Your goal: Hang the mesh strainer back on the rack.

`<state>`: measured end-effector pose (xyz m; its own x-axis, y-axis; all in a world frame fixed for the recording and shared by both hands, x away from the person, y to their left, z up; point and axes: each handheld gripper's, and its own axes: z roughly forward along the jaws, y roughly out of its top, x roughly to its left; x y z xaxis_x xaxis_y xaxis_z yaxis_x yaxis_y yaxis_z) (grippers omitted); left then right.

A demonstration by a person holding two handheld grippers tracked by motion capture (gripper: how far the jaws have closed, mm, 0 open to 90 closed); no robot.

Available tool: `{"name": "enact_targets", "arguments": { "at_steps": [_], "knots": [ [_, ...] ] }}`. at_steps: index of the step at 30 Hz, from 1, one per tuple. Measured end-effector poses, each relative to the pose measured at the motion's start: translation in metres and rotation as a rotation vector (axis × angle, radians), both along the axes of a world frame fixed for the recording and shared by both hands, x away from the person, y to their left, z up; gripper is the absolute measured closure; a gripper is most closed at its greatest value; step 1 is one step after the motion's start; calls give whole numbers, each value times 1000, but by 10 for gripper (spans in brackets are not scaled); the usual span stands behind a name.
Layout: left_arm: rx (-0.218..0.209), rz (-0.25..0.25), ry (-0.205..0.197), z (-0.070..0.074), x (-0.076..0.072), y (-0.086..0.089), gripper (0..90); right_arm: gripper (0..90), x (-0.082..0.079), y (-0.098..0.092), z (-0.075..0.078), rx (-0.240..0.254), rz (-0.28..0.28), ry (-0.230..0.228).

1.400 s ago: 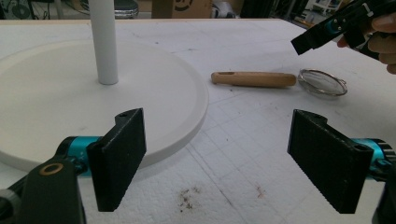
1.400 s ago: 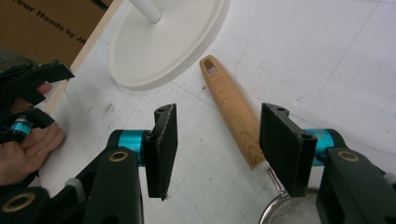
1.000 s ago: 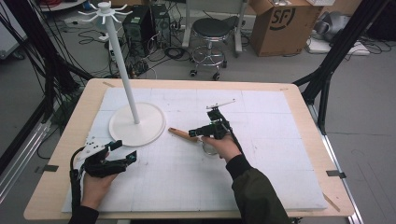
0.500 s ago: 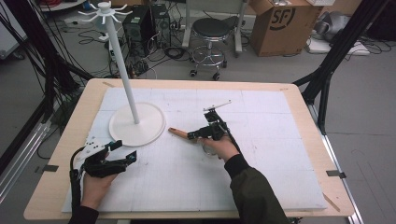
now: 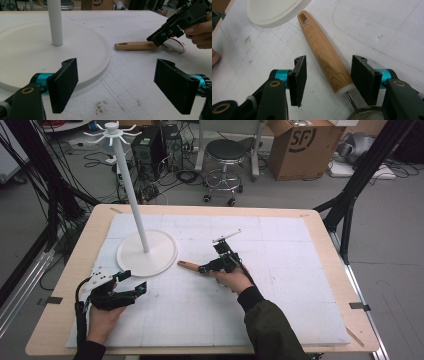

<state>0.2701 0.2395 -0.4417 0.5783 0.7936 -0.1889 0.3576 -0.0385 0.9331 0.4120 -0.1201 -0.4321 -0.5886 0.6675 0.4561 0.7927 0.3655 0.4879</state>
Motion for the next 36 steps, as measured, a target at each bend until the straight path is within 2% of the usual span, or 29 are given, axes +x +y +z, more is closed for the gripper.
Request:
{"name": "enact_targets", "arguments": {
  "at_steps": [4,8,13,19,23,27,32,36],
  "knots": [
    [0,0,1,0,0,0,201,481,-4,4,1,-25,38,-10],
    [-1,-1,-1,0,0,-1,201,483,-9,10,1,-91,86,-27],
    [3,-3,1,0,0,-2,201,515,-14,15,2,-149,117,-81],
    [5,-4,4,0,0,-3,201,536,-22,24,4,-246,154,-152],
    [9,-6,4,-1,0,-4,201,549,-21,24,4,-246,153,-155],
    [7,-6,4,-1,0,-4,201,624,-19,22,4,-242,138,-147],
    [6,-5,4,-1,0,-4,201,658,-19,22,6,-251,125,-137],
    [6,-6,4,-1,0,-3,201,692,-20,27,10,-289,166,-132]
  ]
}}
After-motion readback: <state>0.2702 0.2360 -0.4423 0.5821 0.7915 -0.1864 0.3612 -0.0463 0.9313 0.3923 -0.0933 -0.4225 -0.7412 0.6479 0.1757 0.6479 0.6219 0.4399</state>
